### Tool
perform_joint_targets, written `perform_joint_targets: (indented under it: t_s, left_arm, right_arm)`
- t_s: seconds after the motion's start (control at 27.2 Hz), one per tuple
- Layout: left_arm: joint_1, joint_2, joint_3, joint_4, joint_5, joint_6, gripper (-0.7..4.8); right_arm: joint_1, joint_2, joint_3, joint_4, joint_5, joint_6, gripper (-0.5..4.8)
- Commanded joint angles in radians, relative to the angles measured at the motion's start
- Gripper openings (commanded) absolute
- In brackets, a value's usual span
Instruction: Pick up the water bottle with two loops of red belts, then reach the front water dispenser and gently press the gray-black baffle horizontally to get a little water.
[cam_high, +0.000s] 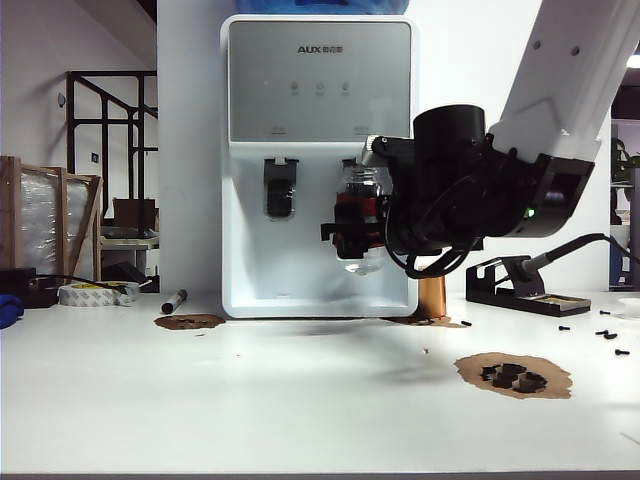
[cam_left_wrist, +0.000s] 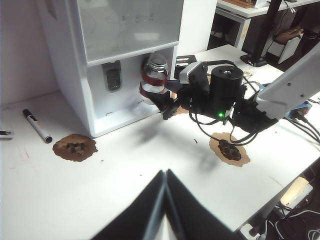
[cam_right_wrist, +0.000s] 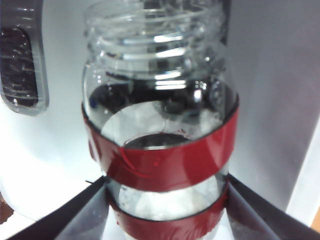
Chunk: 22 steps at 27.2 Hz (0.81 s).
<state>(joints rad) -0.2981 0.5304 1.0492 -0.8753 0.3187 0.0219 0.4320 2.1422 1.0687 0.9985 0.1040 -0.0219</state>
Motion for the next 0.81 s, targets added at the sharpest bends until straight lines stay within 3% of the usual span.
perform_joint_targets:
  t_s: [0.04,0.81]
  left_arm:
    - [0.002,0.002,0.005,0.005,0.018,0.001,-0.01]
    - [0.002,0.002,0.005,0.008,0.045,0.008,-0.01]
  right_arm:
    - [-0.009,-0.007,0.011,0.036,0.008,0.006,-0.02]
    - [-0.006,-0.013,-0.010,0.032,0.008,0.003,-0.02]
